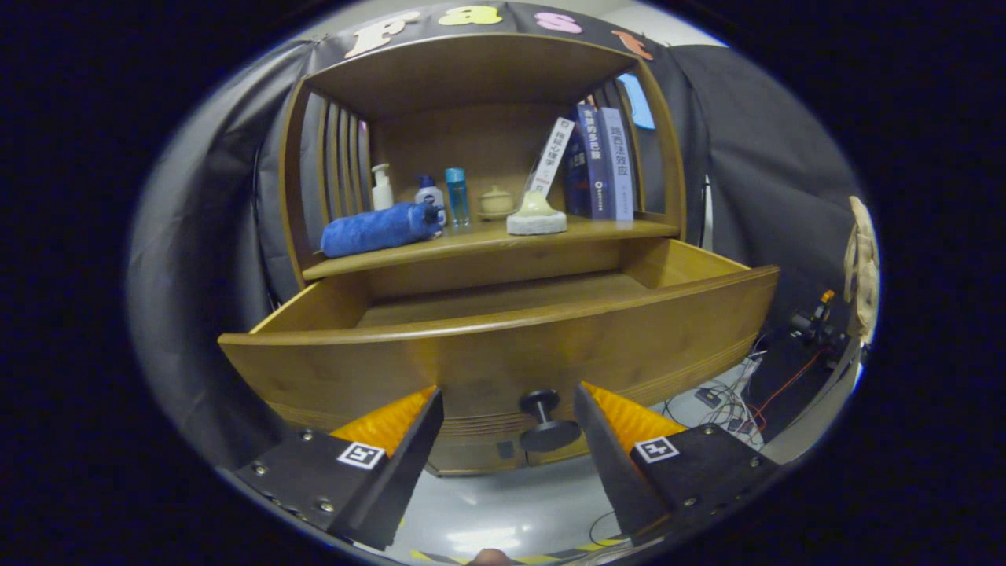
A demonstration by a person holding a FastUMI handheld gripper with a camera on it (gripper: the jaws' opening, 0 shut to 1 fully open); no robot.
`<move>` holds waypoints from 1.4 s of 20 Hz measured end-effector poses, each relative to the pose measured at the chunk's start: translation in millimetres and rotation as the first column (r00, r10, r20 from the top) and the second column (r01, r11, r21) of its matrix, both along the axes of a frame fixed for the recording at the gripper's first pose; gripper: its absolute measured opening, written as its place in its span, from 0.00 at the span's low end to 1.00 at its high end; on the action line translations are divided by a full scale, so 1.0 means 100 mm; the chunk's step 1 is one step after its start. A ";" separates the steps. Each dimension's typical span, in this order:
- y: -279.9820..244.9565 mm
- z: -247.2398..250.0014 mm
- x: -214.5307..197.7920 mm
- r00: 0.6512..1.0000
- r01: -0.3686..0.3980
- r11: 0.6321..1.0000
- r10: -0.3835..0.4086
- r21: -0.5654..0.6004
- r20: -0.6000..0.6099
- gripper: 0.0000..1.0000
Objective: Pull open the drawer, take out the items inside it, and place them on the countertop above the cabinet.
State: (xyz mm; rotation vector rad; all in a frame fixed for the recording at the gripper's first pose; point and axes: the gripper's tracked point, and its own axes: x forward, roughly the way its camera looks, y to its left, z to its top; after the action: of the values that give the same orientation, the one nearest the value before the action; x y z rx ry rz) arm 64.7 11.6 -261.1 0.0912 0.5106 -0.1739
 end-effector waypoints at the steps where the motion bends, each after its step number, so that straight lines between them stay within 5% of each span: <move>1: 0.00 0.00 0.01 1.000 -0.002 1.000 0.002 0.003 0.002 1.00; 17: -0.01 -0.03 0.10 0.996 -0.087 0.991 0.085 0.100 0.024 0.99; 28: -0.05 -0.11 0.67 0.996 -0.089 0.987 0.084 0.130 0.043 1.00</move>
State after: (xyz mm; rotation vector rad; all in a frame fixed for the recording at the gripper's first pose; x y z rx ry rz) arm 131.2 6.5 -272.6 0.2007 0.4880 -0.0529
